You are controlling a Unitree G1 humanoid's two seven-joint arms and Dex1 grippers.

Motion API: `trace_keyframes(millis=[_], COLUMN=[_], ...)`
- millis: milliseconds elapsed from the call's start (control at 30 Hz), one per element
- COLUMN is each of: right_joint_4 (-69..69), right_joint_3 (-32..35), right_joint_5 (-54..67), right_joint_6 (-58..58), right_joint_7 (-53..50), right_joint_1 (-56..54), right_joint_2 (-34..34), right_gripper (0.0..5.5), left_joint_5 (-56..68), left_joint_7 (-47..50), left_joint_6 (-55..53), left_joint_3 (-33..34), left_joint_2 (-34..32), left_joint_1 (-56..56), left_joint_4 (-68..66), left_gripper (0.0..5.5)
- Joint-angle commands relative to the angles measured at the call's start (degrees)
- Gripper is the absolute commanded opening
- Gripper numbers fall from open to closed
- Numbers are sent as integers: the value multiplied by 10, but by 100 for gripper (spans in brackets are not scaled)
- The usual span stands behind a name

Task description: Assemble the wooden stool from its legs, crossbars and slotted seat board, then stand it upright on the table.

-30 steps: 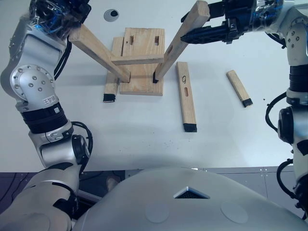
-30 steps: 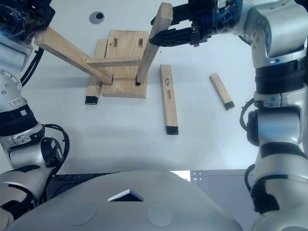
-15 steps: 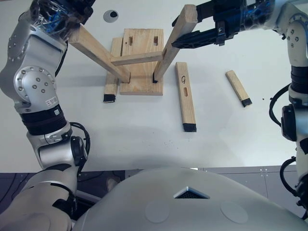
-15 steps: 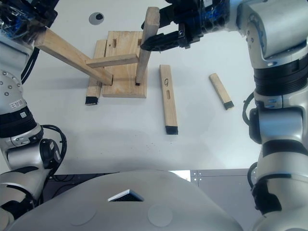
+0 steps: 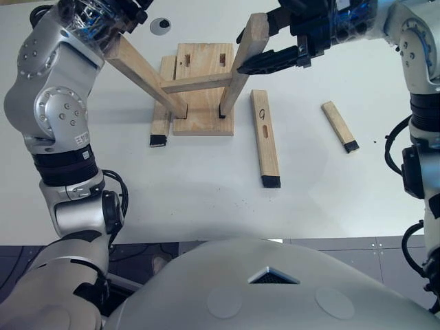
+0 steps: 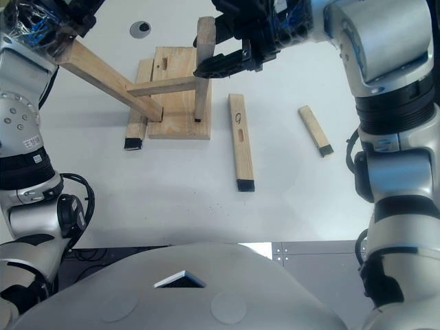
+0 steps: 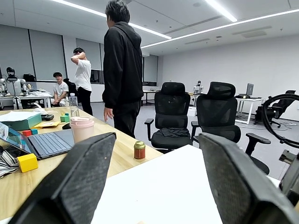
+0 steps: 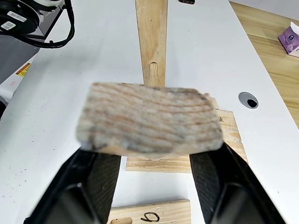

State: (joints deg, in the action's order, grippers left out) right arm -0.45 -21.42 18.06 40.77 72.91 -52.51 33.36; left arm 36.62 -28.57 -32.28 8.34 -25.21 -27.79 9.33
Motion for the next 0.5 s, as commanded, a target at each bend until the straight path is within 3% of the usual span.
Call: trace_keyframes(millis=[33,167,200,367,500], right_joint_4=[8,6,3,7,12], right_joint_3=[-39,-29,-30,-28,5], right_joint_5=[-12,-7,-3,-7,3], right_joint_6=[-5,3,4,2,10], right_joint_7=[-7,-26,-26,-40,-67], right_joint_1=[10,20,22,23,25], right_joint_2=[-40,-57,-60,-71,-78], right_gripper=[202,202,239,312,316], left_joint_5=[-29,0,-1,-19,-4], left_joint_7=[23,42,45,67,102], left_joint_6=[-35,-48,-49,-38,-16], left_joint_3=[-36,5,6,16,82], left_joint_2=[18,28,31,38,38], left_joint_1=[9,-27,-34,-55,-93], left_joint_4=[-36,-36,-42,-58,-76], left_gripper=[323,278,267,209,183])
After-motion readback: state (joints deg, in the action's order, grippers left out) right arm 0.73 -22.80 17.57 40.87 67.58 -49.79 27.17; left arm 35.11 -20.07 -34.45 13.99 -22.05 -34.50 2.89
